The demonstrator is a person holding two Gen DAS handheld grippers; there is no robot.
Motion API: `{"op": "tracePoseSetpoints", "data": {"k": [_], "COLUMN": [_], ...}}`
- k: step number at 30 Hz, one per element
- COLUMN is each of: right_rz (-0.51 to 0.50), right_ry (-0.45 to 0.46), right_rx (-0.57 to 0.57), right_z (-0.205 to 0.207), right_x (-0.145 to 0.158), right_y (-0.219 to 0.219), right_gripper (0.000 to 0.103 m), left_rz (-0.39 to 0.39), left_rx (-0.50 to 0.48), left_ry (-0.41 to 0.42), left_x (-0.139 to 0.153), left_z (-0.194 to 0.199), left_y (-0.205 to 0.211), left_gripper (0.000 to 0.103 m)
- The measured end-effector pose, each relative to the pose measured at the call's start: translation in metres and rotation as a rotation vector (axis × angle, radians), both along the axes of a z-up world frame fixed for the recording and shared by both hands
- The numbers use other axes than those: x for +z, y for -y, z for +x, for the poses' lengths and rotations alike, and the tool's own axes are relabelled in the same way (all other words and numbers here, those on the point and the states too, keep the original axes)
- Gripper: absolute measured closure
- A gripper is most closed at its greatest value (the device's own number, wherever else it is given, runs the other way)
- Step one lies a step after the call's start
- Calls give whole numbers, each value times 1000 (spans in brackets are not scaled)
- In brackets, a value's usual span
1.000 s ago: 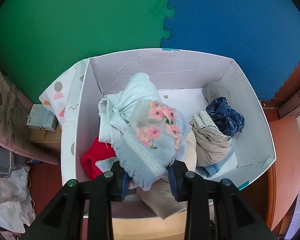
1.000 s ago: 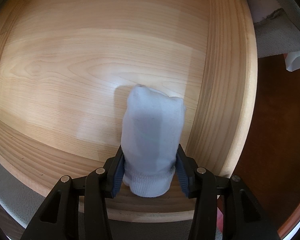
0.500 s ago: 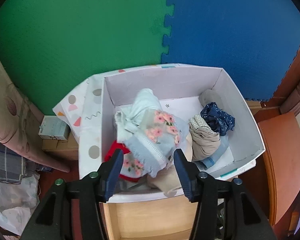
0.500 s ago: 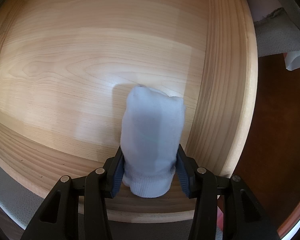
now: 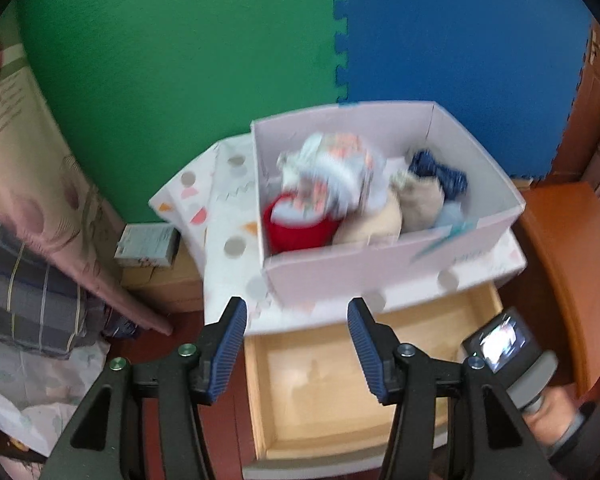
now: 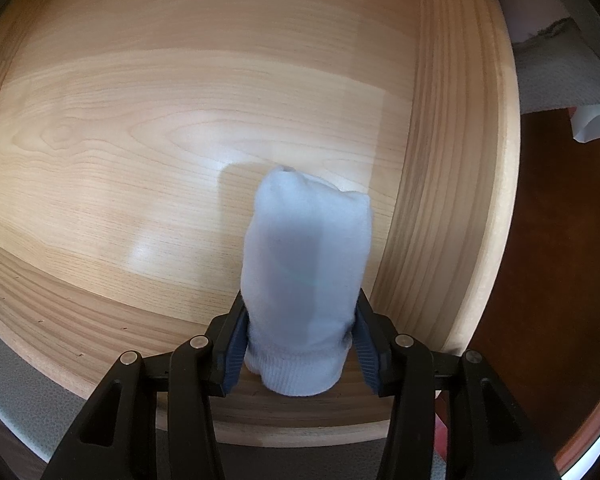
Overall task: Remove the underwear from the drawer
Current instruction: 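Withdraw the left gripper over the drawer while the right gripper lifts the white sock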
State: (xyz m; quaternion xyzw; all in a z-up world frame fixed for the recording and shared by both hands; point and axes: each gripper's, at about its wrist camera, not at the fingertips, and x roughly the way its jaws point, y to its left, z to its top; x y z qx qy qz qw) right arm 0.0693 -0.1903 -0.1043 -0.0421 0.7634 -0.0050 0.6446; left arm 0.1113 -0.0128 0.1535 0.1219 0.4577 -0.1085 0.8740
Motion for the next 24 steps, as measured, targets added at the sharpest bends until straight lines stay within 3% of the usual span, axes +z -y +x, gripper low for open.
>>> {"op": "tracePoseSetpoints", "data": {"k": [6,13,24], "right_rz": [-12,-5,17], "right_ry": [-3,3,40], "right_rx": [7,-7,-23], "right_z": [0,-1,-1], "right_x": [-1,0,6], "right_y": [-6,-4,6], "right_gripper": [57,58,61], "left_rz": [45,-9,-44], "left_rx": [65,147,198], "left_ry": [-26,-89,-105], "left_x": [-59,-122,-166], "left_z": [-31,-39,-40], "left_y": [-16,-29,-39], "left_gripper": [49,49,49]}}
